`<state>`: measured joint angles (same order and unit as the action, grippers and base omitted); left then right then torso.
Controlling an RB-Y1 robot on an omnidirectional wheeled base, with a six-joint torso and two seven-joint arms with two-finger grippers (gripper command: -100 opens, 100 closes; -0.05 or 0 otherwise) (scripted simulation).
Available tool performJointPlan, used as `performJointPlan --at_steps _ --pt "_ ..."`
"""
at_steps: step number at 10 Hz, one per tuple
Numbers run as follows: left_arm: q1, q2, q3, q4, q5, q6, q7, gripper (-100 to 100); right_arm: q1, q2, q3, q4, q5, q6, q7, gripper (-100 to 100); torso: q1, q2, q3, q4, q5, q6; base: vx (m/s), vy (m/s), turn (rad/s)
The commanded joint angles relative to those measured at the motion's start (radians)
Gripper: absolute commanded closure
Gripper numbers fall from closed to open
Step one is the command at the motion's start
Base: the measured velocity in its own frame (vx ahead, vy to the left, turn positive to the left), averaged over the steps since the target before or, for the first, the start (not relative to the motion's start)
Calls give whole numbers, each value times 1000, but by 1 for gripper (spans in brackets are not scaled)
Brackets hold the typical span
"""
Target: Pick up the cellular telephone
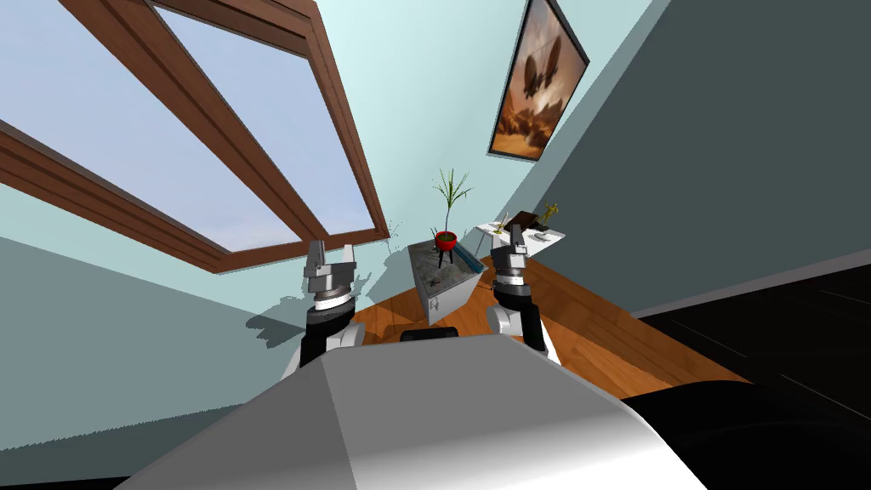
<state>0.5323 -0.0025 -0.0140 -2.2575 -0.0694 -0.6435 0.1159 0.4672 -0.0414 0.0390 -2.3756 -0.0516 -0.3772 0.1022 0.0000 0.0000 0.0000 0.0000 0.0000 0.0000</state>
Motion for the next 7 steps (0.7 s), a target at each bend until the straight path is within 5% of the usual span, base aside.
performJointPlan --at_steps 1,7 --pt "0 0 0 0 0 0 0 0 -26 -28 -11 30 -7 31 -29 -100 0 0 0 0 0 0 -31 23 -40" --pt "0 0 0 0 0 0 0 0 -146 -76 -64 172 -45 172 -163 -100 3 3 2 1 1 0 -60 49 -48"
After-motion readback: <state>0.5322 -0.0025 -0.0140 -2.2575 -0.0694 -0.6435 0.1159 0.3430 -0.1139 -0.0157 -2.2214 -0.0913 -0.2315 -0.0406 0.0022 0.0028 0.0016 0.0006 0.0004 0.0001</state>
